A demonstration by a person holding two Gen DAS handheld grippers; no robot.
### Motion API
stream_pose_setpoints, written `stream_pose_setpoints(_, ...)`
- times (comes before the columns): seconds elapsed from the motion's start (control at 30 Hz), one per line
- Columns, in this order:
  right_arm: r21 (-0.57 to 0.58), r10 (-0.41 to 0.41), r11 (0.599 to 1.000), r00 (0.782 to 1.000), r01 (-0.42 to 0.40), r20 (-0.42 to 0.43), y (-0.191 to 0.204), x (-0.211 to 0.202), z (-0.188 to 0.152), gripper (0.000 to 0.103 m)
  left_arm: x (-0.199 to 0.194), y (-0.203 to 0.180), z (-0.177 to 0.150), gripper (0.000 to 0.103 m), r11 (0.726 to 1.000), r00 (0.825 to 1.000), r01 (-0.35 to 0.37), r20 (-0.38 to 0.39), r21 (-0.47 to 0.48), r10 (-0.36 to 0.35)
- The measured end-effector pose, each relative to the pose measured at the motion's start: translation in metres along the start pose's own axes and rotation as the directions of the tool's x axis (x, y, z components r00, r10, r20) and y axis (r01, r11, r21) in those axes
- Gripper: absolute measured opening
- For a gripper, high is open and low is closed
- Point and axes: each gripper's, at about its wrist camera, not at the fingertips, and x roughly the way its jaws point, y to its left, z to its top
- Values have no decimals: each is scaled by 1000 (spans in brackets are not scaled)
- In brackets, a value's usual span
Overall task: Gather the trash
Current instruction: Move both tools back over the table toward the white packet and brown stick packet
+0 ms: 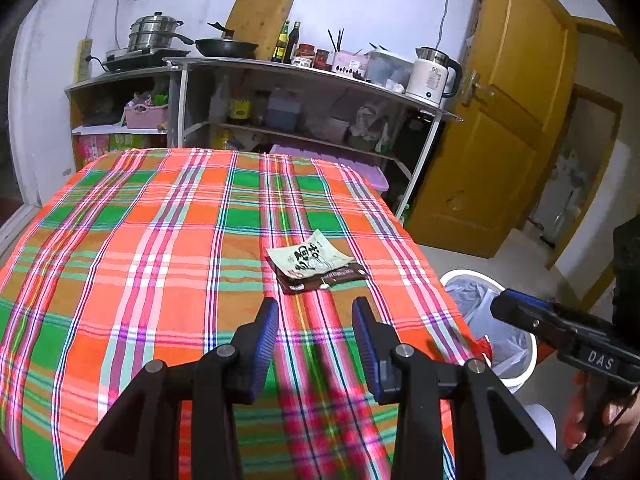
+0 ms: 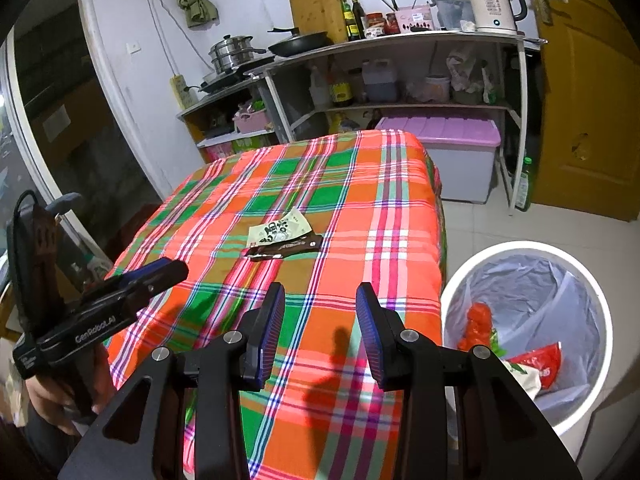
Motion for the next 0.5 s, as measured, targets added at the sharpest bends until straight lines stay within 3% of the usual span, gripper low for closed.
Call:
stream_pose_setpoints(0.3, -13, 11, 1000, 1000, -12, -24, 1, 20, 10, 38, 38, 10, 22, 38, 1000, 999, -8, -33, -1, 8)
stream_pose_setpoints(0.5, -5, 8, 1000, 999, -8, -34, -6, 31, 16, 38, 67, 16, 38, 44, 1000, 999, -14, -53, 5, 14)
